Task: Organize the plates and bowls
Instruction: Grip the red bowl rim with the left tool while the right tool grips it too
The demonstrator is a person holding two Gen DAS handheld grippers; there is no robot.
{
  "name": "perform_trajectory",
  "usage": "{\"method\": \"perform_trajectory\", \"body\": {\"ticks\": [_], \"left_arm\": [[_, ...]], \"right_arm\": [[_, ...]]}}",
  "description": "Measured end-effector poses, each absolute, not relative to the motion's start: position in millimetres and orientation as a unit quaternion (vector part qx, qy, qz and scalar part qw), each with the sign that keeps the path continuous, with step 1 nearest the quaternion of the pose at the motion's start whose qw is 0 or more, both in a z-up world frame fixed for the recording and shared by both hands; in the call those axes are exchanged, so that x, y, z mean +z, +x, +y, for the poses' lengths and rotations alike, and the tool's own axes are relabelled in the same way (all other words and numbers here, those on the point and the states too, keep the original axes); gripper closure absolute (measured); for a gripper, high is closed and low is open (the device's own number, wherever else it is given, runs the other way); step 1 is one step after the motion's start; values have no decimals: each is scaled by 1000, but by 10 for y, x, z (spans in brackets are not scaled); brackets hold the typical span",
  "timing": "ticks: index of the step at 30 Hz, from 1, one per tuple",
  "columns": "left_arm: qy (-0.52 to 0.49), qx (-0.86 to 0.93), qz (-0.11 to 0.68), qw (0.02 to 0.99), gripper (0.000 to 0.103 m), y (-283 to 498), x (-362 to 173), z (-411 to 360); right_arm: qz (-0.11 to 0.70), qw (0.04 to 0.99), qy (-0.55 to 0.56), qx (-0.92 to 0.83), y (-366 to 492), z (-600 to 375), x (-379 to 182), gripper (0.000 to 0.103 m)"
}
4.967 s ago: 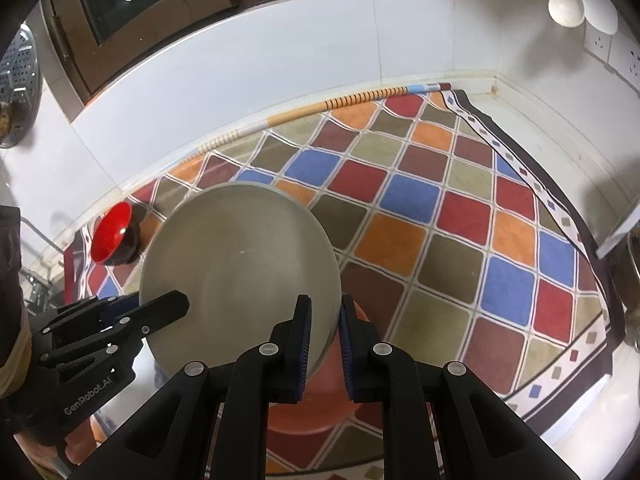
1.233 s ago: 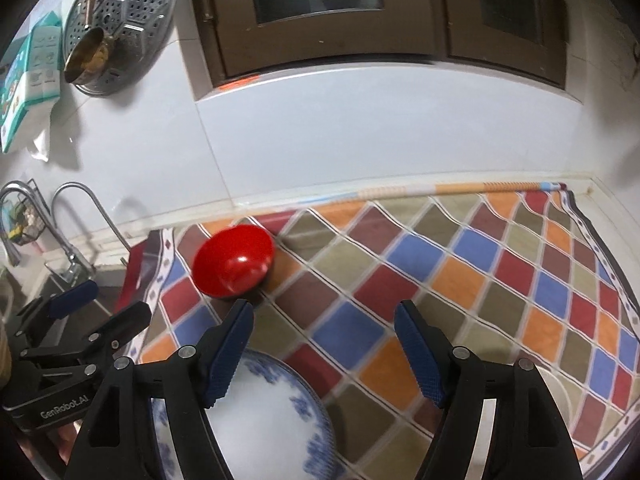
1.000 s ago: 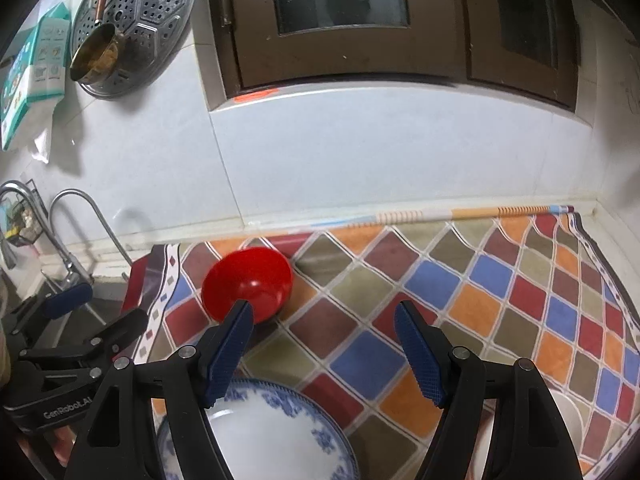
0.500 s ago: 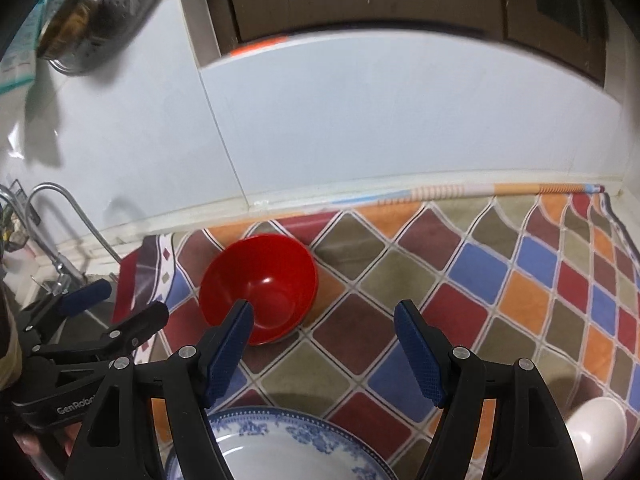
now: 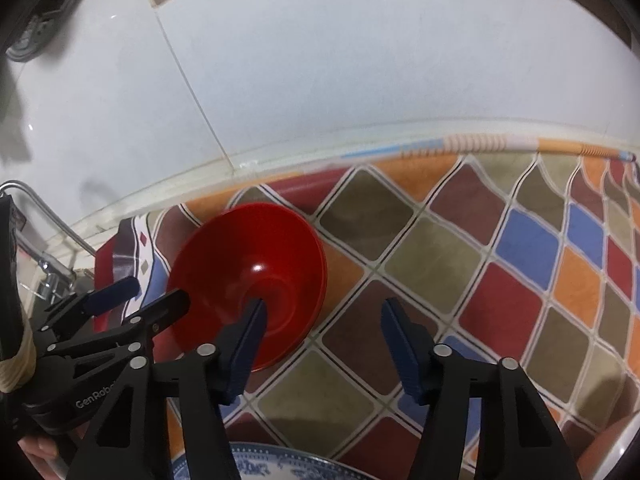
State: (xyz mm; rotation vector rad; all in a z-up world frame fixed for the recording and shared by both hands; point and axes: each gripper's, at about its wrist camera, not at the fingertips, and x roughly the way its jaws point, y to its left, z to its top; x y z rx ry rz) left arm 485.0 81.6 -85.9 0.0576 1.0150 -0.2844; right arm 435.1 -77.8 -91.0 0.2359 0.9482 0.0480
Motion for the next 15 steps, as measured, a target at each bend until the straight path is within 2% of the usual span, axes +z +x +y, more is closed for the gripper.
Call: {"method": "perform_trajectory", "body": {"ticks": [4, 11, 13, 15], "left_arm": [[19, -141, 494, 858, 54, 4904, -942, 796], [-6, -163, 504, 848, 82, 4930, -1016, 750], [-12, -171, 506, 845, 87, 4930, -1019, 731], [-10, -168, 505, 847, 88, 4934, -1020, 718]], "right_arm": [[470, 874, 120, 27, 4432, -769, -1029, 58], [482, 865, 135, 35, 4496, -770, -1130, 70], [480, 865, 138, 38, 4495, -764, -1132, 75], [480, 865, 139, 43, 4499, -747, -1132, 79]]}}
